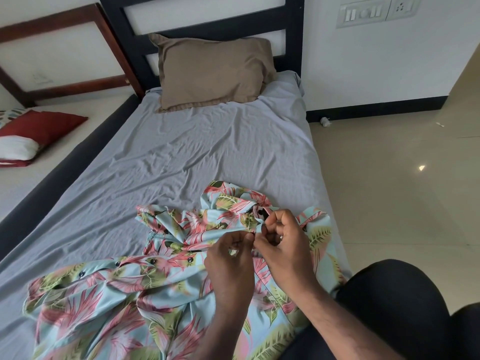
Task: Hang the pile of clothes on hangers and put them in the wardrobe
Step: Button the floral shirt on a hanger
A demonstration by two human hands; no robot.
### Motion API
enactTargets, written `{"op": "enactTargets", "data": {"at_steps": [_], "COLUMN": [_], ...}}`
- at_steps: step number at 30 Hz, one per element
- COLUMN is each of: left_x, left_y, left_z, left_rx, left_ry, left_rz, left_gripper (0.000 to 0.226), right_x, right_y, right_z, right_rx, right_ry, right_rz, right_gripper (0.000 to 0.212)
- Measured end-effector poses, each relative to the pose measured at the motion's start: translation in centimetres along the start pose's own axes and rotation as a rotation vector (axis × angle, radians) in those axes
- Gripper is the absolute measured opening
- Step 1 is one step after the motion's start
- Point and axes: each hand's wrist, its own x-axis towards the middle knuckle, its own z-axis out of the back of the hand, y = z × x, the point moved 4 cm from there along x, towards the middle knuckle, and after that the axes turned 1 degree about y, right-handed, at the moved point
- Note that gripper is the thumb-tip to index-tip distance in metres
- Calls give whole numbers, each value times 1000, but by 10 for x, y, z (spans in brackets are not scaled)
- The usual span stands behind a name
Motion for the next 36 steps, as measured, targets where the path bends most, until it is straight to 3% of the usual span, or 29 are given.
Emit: {"op": "enactTargets", "data": {"at_steps": [10,15,24,30,33,36], "left_x": [5,10,14,16,17,21], "left_y": [4,5,8,4,3,7], "left_z": [0,1,3,3,5,5], "left_rx": [-51,-118,-148,-31,140,180], "left_ry": [-3,32,130,179,186,181], "left_rz": [70,108,149,27,-134,-151], "left_gripper": [10,15,22,27,21,15], "right_x": [-1,-4,-5,-6,-6,-3], "right_y": [1,7,9,15,14,9], "right_z": [0,2,0,-3,-3,-2], "right_rx": [-93,-179,-292,-490,-509,-424], "right_ry": [5,15,70,110,131,158], "right_rz": [49,181,263,448,449,362], "right_gripper": [29,21,25,17,23,29]}}
